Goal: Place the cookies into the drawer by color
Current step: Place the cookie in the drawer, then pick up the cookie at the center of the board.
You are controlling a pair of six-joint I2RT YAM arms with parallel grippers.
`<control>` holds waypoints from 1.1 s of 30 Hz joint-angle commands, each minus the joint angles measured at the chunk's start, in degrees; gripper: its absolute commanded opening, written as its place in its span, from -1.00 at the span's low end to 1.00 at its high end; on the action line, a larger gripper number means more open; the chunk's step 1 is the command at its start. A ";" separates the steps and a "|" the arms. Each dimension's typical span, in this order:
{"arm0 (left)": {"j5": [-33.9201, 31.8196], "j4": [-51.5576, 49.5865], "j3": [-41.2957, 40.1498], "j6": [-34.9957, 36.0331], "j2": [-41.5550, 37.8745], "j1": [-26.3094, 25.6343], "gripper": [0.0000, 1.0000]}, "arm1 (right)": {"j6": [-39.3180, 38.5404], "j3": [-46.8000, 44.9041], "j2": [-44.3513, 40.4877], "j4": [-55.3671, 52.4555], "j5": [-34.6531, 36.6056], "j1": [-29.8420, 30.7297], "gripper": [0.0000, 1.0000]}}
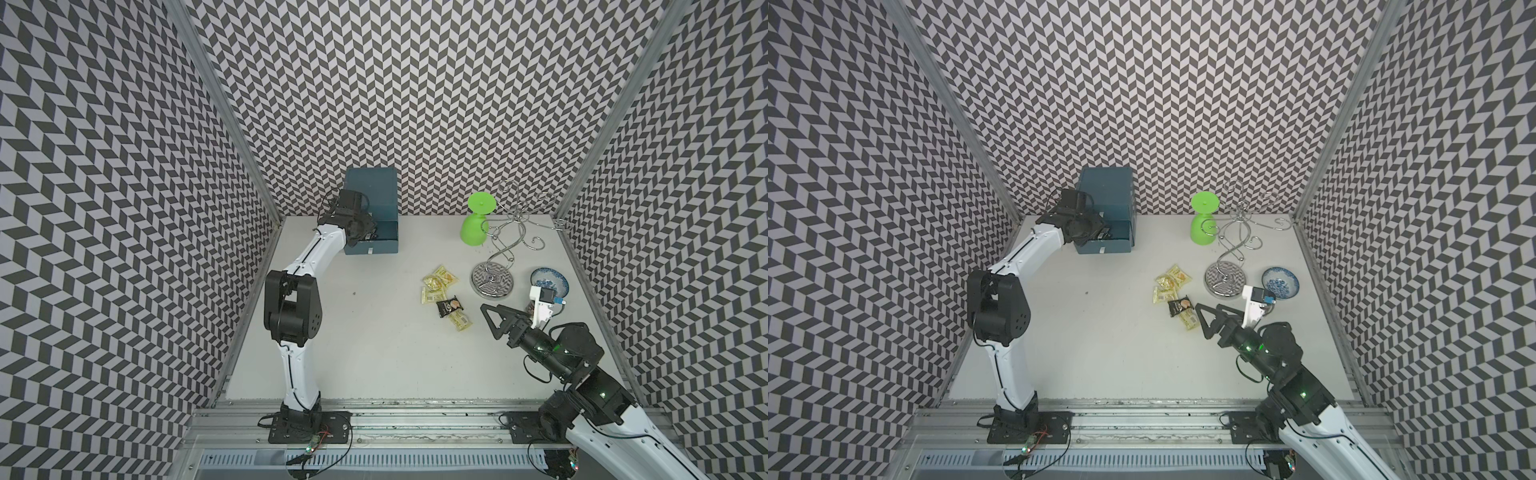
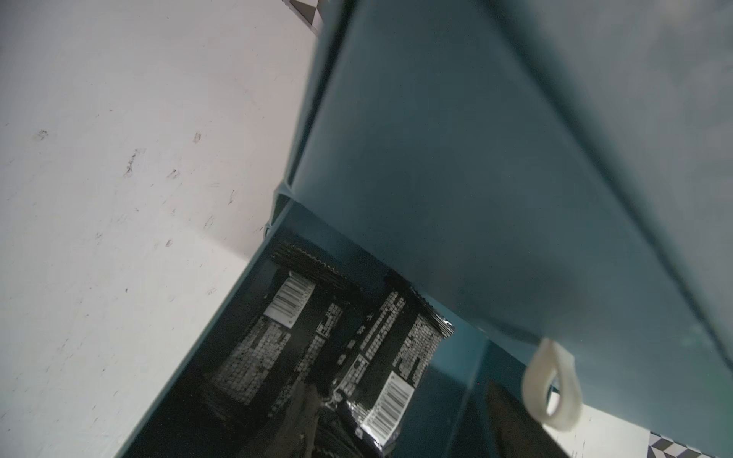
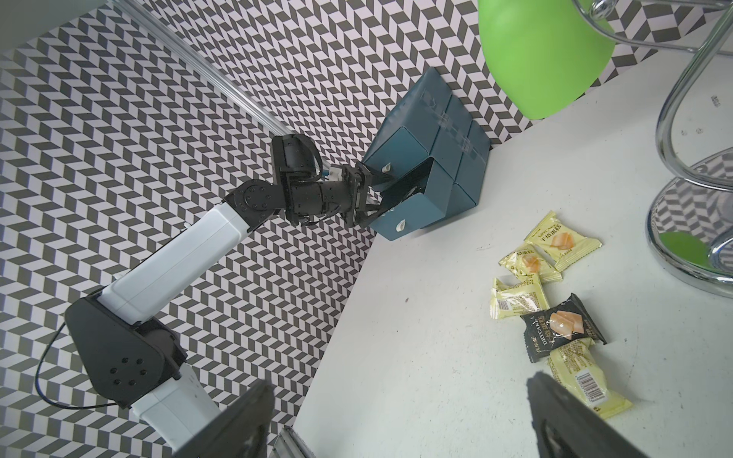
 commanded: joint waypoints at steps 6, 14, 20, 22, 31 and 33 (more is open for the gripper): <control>5.03 2.01 -2.70 4.68 -6.71 -0.40 0.35 | 0.05 0.58 -0.03 1.56 0.70 0.25 0.99; 0.67 4.38 -9.72 11.16 -18.04 -7.48 0.29 | -0.58 0.50 1.05 2.33 1.99 0.20 0.99; 0.64 11.06 -17.98 25.47 -24.95 -16.00 0.31 | -0.19 0.58 2.78 3.22 1.50 0.19 0.99; 6.08 14.06 -20.46 31.91 -26.19 -17.13 0.36 | -0.12 0.45 2.79 3.48 1.68 0.24 0.99; 11.19 10.11 -22.60 64.99 -20.67 -25.01 0.40 | 0.20 0.05 2.43 3.84 2.02 0.20 0.99; 9.53 7.63 -21.70 69.38 -17.56 -27.13 0.43 | 0.21 -0.12 2.45 3.98 2.09 0.24 0.99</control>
